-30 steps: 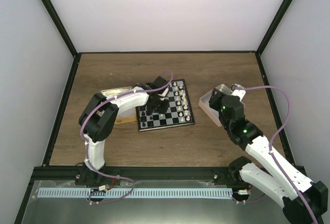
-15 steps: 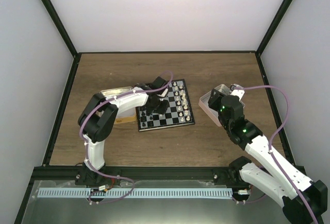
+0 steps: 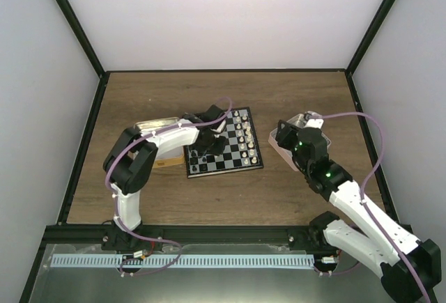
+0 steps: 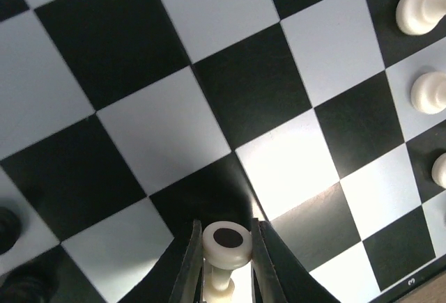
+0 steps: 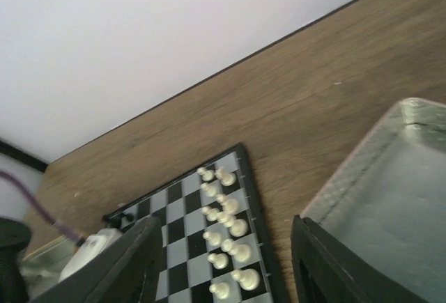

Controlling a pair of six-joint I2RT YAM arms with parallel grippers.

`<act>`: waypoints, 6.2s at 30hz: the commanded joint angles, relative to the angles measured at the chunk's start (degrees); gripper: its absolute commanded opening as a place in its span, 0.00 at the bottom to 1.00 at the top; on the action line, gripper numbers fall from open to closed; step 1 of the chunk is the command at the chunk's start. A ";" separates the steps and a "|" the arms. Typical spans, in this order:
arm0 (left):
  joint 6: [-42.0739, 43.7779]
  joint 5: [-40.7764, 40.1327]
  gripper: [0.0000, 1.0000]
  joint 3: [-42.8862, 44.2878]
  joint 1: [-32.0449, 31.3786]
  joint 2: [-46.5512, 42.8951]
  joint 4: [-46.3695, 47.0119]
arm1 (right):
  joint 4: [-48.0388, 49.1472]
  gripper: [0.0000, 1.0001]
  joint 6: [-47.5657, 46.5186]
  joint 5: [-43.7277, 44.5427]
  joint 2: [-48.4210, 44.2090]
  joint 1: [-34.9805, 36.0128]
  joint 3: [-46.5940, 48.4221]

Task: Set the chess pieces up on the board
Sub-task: Pick up the chess piece from the chessboard, then place the chess piece on the chessboard, then pick up the chess piece from the chessboard, then place the chess piece on the chessboard.

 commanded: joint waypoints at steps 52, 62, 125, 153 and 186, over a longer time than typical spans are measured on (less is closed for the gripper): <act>-86.03 12.66 0.11 -31.74 0.99 -35.15 63.79 | 39.74 0.33 -7.34 -36.29 23.76 8.34 4.11; -86.01 12.68 0.12 -32.32 0.93 -35.33 64.33 | 37.49 0.02 -7.26 -34.45 23.84 8.74 4.86; -14.01 -33.03 0.70 -23.26 2.85 -55.01 14.67 | -28.64 0.08 -17.43 -15.27 58.81 17.53 40.06; -14.08 -28.63 0.71 -23.16 3.91 -51.14 14.63 | -29.78 0.06 -26.21 -15.62 71.27 -2.11 65.62; -14.74 -26.39 0.71 -23.65 4.35 -49.65 14.76 | -32.78 0.25 -27.70 -11.47 82.48 -3.74 75.62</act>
